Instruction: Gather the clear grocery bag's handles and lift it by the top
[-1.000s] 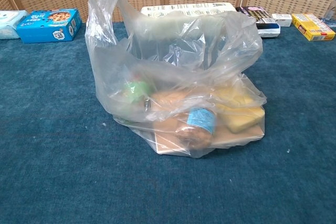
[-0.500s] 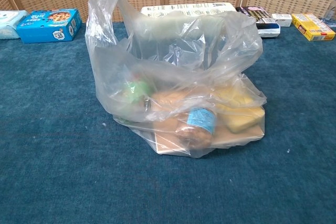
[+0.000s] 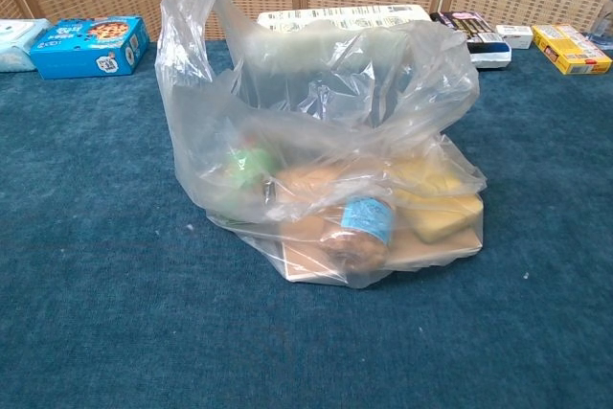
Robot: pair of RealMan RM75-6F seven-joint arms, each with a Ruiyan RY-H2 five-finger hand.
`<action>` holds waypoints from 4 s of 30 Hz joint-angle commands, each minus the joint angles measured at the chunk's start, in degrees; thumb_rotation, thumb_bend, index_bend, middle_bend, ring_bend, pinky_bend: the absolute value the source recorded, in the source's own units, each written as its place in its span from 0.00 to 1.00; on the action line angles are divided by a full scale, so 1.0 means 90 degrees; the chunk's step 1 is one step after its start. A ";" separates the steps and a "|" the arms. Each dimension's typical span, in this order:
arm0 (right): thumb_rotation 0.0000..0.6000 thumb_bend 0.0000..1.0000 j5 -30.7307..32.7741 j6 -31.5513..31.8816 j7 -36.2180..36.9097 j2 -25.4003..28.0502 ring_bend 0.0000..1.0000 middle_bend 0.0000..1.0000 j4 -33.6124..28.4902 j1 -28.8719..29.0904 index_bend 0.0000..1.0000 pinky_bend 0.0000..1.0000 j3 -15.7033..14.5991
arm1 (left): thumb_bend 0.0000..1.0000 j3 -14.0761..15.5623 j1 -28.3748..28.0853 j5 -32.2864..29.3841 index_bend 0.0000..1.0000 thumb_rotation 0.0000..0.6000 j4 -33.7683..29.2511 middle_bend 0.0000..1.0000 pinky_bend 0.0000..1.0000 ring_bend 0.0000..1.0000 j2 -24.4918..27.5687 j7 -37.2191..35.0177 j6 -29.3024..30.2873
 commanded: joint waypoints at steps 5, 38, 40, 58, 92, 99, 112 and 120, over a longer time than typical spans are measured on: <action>1.00 0.20 0.0024 0.0027 -0.0056 0.0035 0.18 0.24 -0.0043 -0.0009 0.32 0.09 0.0018 | 0.16 0.0018 -0.0224 -0.0057 0.27 0.66 -0.0030 0.26 0.13 0.17 0.0190 -0.0264 -0.0358; 1.00 0.20 0.0021 0.0109 -0.0091 0.0094 0.17 0.23 -0.0106 -0.0069 0.32 0.02 0.0015 | 0.05 -0.0264 -0.2080 -0.0728 0.00 0.00 -0.0392 0.05 0.03 0.00 0.0866 -0.2857 -0.2694; 1.00 0.20 0.0002 0.0136 -0.0078 0.0097 0.17 0.23 -0.0100 -0.0087 0.32 0.02 0.0007 | 0.04 -0.0285 -0.2204 -0.0724 0.00 0.00 -0.0430 0.05 0.03 0.00 0.0858 -0.3042 -0.2817; 1.00 0.20 -0.0025 0.0213 -0.0089 0.0137 0.17 0.23 -0.0143 -0.0143 0.32 0.02 0.0005 | 0.05 -0.0673 -0.3126 -0.1228 0.00 0.00 -0.0436 0.04 0.03 0.00 0.0497 -0.3319 -0.3724; 1.00 0.20 -0.0078 0.0435 -0.0083 0.0244 0.17 0.23 -0.0222 -0.0324 0.32 0.01 -0.0020 | 0.05 -0.1823 -0.4933 -0.2345 0.00 0.00 0.0533 0.05 0.03 0.00 -0.1181 -0.5354 -0.5062; 1.00 0.20 -0.0118 0.0430 -0.0093 0.0254 0.17 0.23 -0.0255 -0.0327 0.32 0.01 -0.0023 | 0.05 -0.1994 -0.5055 -0.2416 0.00 0.00 0.0802 0.05 0.04 0.00 -0.1576 -0.6440 -0.5031; 1.00 0.20 -0.0200 0.0544 -0.0006 0.0311 0.17 0.23 -0.0253 -0.0406 0.32 0.00 -0.0030 | 0.06 -0.2214 -0.5307 -0.2814 0.00 0.00 0.1048 0.05 0.11 0.00 -0.1733 -0.8343 -0.5813; 1.00 0.20 -0.0263 0.0573 0.0047 0.0322 0.17 0.23 -0.0249 -0.0423 0.32 0.00 -0.0027 | 0.07 -0.2670 -0.5377 -0.3259 0.00 0.00 0.1009 0.05 0.12 0.00 -0.1758 -0.9828 -0.6395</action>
